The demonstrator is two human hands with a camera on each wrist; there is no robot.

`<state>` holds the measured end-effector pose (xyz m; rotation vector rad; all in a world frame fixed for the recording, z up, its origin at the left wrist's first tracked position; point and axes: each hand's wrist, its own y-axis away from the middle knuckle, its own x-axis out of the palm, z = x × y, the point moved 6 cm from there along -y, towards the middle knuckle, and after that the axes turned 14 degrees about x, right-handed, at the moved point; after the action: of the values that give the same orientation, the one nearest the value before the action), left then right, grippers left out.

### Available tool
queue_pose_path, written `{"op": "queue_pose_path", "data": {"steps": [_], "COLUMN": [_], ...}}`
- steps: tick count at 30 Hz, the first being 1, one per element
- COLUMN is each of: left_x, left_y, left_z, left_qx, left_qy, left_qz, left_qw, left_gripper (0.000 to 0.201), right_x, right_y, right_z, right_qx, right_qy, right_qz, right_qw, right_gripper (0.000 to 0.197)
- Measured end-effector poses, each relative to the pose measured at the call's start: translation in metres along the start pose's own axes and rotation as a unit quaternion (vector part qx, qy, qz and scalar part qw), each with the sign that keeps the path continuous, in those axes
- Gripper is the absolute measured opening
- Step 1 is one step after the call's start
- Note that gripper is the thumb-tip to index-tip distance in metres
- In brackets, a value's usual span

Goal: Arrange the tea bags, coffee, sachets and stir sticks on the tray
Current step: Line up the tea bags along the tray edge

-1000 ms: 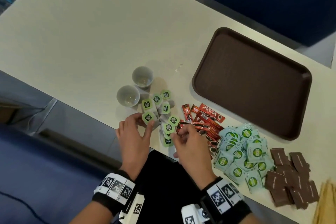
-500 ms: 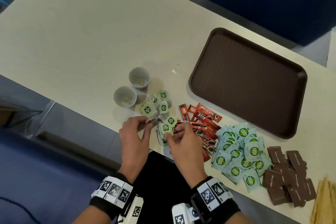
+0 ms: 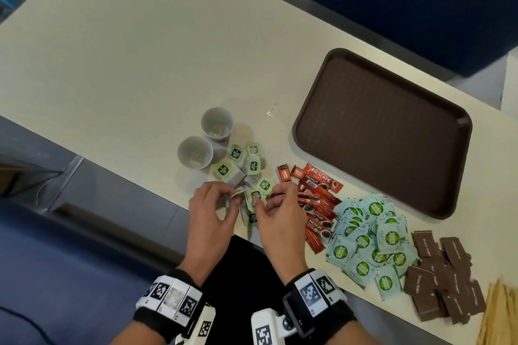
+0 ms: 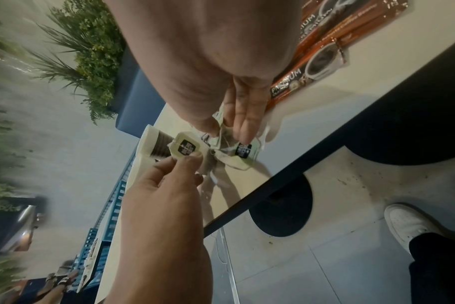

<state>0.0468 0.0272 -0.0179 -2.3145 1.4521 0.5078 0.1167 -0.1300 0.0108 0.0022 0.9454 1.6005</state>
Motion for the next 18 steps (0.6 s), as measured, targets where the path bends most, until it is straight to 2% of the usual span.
{"op": "queue_pose_path", "data": {"steps": [5,10,13,16,18], "left_x": [0.0,0.0,-0.001,-0.004,-0.005], "left_y": [0.002,0.001,0.0,-0.004,-0.008], "left_z": [0.003,0.001,-0.001,-0.011,-0.019], "left_qx": [-0.003,-0.001,0.005,0.025,0.062], "left_qy": [-0.003,-0.009,-0.019,-0.053,-0.084], "left_qz": [0.007,0.011,0.01,0.02,0.032], "left_qw": [1.0,1.0,1.0,0.998,0.994], "left_gripper": [0.019,0.018,0.02,0.02,0.02], "right_x": [-0.001,-0.001,0.002,0.0,-0.003], "right_y": [0.001,-0.003,-0.005,-0.004,-0.002], "right_z": [0.006,0.006,0.003,0.006,0.008], "right_qx": [-0.006,-0.001,0.014,0.007,-0.005], "right_qy": [-0.014,-0.002,-0.036,-0.045,-0.049], "right_qz": [0.014,0.006,0.01,0.006,0.003], "right_qw": [1.0,1.0,0.999,0.999,0.999], "right_gripper": [0.042,0.034,0.025,0.021,0.022]}}
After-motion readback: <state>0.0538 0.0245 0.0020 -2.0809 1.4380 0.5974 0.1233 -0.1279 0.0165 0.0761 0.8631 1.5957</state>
